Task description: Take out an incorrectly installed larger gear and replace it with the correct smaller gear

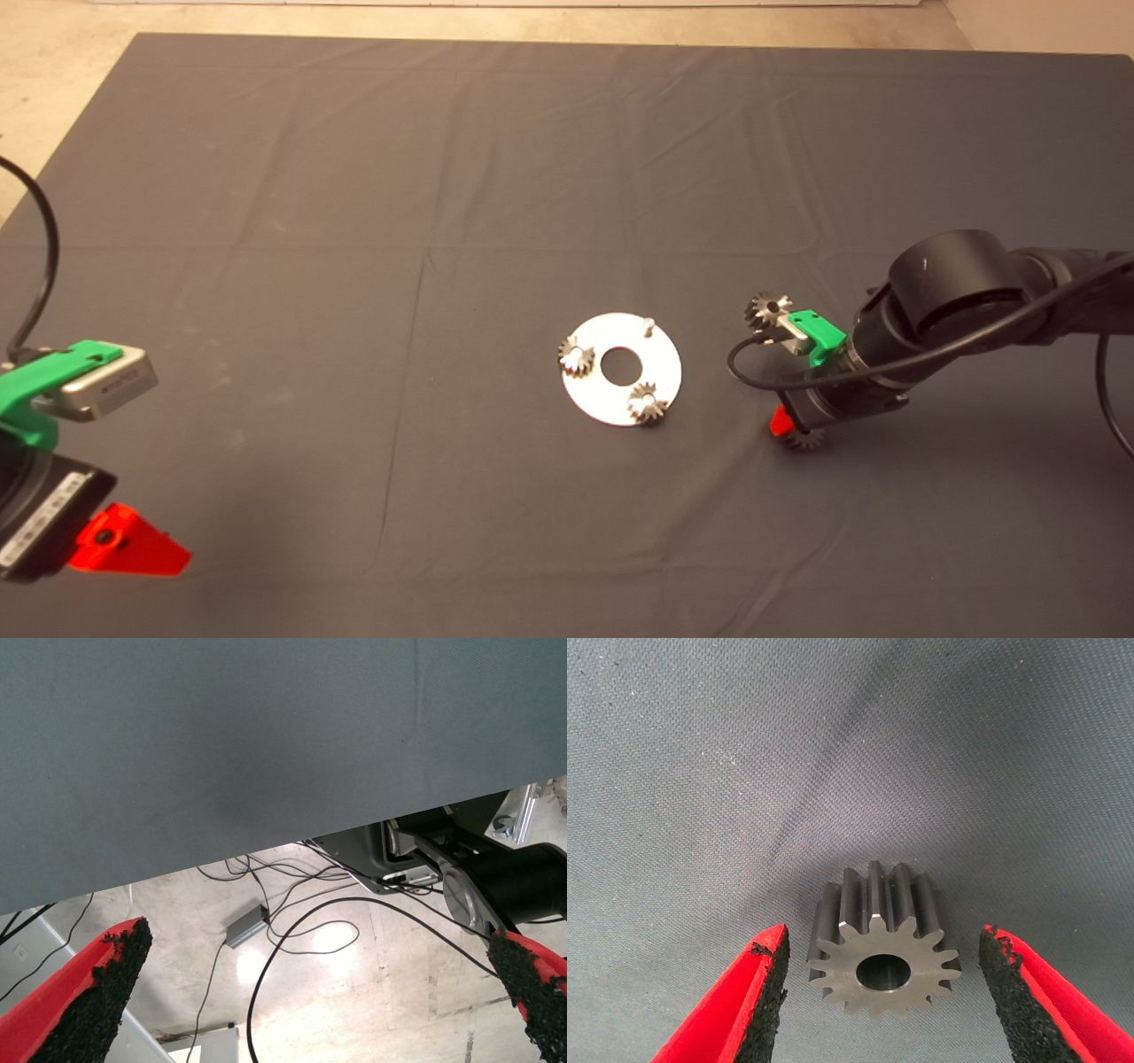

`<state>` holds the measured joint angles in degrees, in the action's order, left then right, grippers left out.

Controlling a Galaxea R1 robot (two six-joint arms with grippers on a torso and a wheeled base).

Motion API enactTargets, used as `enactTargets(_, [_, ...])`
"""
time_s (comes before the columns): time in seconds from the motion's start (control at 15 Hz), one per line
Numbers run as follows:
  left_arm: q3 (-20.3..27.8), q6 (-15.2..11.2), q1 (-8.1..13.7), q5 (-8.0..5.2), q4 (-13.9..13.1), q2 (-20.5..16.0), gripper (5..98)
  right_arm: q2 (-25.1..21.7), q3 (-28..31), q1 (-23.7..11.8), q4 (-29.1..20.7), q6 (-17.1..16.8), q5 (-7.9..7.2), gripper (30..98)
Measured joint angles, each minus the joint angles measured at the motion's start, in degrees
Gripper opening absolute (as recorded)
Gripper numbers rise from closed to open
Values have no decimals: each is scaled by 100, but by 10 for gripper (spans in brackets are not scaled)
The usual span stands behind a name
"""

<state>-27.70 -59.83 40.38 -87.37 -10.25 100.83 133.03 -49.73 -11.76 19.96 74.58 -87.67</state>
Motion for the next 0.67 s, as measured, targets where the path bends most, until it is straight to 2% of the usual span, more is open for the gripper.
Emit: enactTargets(0.67, [0, 1, 0, -2, 2, 0, 982, -1, 0, 22, 79, 0, -2, 573])
